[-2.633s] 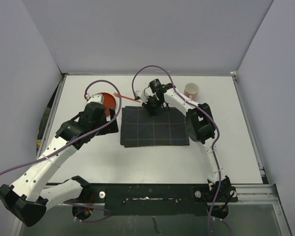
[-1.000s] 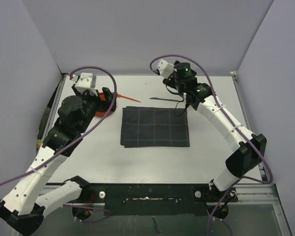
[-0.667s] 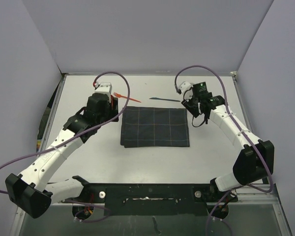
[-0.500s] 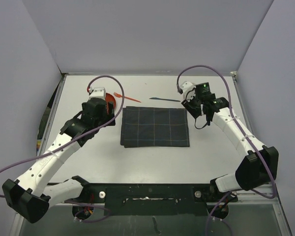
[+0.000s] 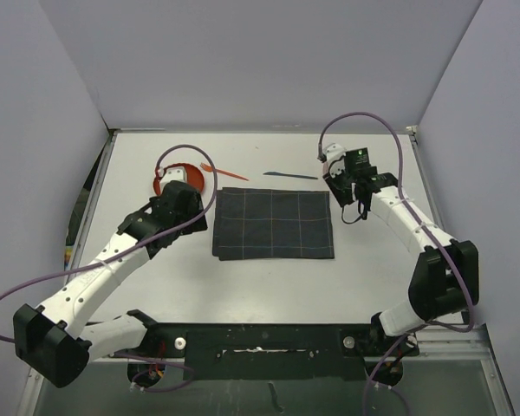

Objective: Set the dinner table for one person
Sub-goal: Pick up the plate at the center of the board.

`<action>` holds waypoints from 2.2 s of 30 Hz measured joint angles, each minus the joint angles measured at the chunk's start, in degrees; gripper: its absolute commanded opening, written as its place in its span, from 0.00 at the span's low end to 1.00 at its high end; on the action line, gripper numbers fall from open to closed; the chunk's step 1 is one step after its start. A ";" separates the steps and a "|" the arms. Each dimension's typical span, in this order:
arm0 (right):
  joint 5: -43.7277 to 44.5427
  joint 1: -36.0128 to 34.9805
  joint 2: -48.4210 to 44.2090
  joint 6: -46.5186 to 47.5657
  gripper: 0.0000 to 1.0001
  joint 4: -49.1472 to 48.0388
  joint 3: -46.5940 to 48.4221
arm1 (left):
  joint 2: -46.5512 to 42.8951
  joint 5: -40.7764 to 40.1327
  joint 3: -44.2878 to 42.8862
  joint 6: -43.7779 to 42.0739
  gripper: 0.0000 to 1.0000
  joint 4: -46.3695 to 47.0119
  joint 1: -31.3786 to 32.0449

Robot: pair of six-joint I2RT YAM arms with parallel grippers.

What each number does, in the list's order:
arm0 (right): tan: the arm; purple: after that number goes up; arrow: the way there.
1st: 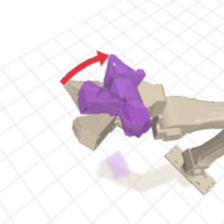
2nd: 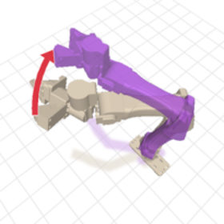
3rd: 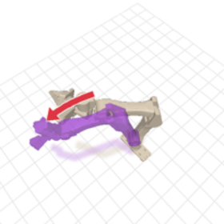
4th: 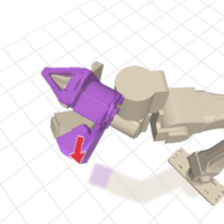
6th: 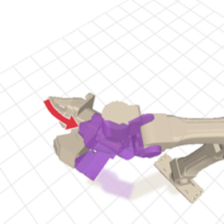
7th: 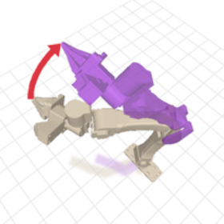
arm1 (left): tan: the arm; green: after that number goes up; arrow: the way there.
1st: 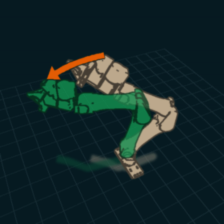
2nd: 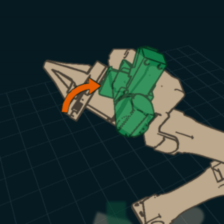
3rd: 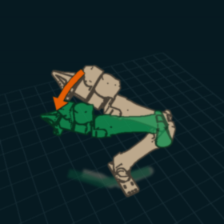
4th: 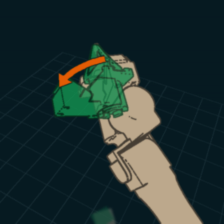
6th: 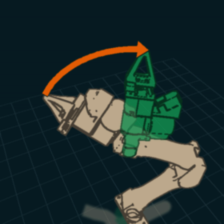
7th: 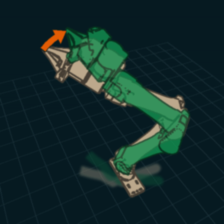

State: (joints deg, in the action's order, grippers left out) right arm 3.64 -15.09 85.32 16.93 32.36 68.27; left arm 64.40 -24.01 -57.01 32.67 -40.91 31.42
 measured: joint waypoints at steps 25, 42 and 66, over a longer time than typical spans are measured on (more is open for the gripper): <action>-0.59 3.17 14.93 -5.95 0.39 -18.23 1.29 | 3.19 0.20 -0.02 1.44 0.66 -0.59 1.92; -2.89 3.87 20.48 -6.05 0.38 -19.02 10.16 | 5.77 0.87 1.64 1.97 0.66 3.17 3.04; -3.43 4.13 18.64 -3.96 0.40 -17.64 10.05 | 9.05 0.66 2.05 1.51 0.66 6.51 5.99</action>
State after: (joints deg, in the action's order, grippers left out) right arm 0.21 -10.96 103.96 12.97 14.72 78.32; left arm 73.45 -23.35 -54.96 34.17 -34.39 37.41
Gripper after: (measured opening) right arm 0.392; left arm 0.655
